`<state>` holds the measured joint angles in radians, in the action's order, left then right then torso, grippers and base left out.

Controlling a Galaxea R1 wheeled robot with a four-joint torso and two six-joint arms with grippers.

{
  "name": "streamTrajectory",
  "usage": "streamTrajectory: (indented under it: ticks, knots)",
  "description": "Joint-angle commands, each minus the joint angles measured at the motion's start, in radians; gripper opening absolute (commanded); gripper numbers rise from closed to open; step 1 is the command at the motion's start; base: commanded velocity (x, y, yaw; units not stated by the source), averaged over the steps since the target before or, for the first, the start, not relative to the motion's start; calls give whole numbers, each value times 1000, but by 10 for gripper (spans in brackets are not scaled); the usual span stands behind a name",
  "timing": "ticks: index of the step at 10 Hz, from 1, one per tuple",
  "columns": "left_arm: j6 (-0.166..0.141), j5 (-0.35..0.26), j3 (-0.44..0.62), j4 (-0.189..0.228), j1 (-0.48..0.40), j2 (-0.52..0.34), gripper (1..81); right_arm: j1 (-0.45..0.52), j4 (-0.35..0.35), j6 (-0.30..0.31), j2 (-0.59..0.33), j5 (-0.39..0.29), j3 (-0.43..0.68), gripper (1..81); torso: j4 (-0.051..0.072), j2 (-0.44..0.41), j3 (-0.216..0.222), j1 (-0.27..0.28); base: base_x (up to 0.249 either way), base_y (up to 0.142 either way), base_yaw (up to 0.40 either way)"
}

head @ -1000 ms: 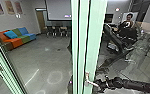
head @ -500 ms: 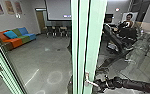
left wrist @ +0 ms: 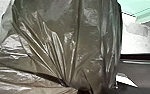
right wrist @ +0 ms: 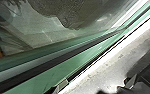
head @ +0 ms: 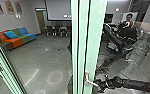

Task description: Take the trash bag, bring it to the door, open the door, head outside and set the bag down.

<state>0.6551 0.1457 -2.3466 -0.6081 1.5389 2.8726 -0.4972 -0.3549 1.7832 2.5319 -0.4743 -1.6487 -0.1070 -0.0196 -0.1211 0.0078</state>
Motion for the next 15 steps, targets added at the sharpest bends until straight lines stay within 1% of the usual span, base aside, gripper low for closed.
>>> streamTrajectory:
  ticks: [1, 3, 8, 10, 13, 14, 15]
  knots:
    - [5, -94, 16, -1, -24, -5, 10, 130, 5, 25, 20, -66, 6, 811, 0, 0, 0, 0, 0, 0, 0]
    - [5, -94, 16, 2, -24, -5, 10, 134, 5, 25, 20, -66, 4, 811, 0, 0, 0, 0, 0, 0, 0]
    - [5, -94, 16, -2, -24, -7, 10, 142, 2, 24, 23, -66, 11, 811, -1, -1, 0, -2, 57, 0, 0]
    - [5, -94, 16, -1, -24, -7, 10, 154, 2, 24, 21, -66, 17, 811, -1, -1, -73, -2, 0, 0, 0]
    - [5, -94, 16, -1, -24, -8, 10, 185, 2, 22, 7, -67, 23, 811, -2, -2, -154, -4, 0, 0, 0]
    - [5, -94, 16, -1, -24, -8, 10, 188, 2, 22, 4, -67, 26, 811, -2, -2, -98, -4, 0, 0, 0]
    - [5, -94, 16, -1, -24, -8, 10, 191, 4, 22, 3, -70, 27, 811, -2, -2, -126, -4, 0, 0, 0]
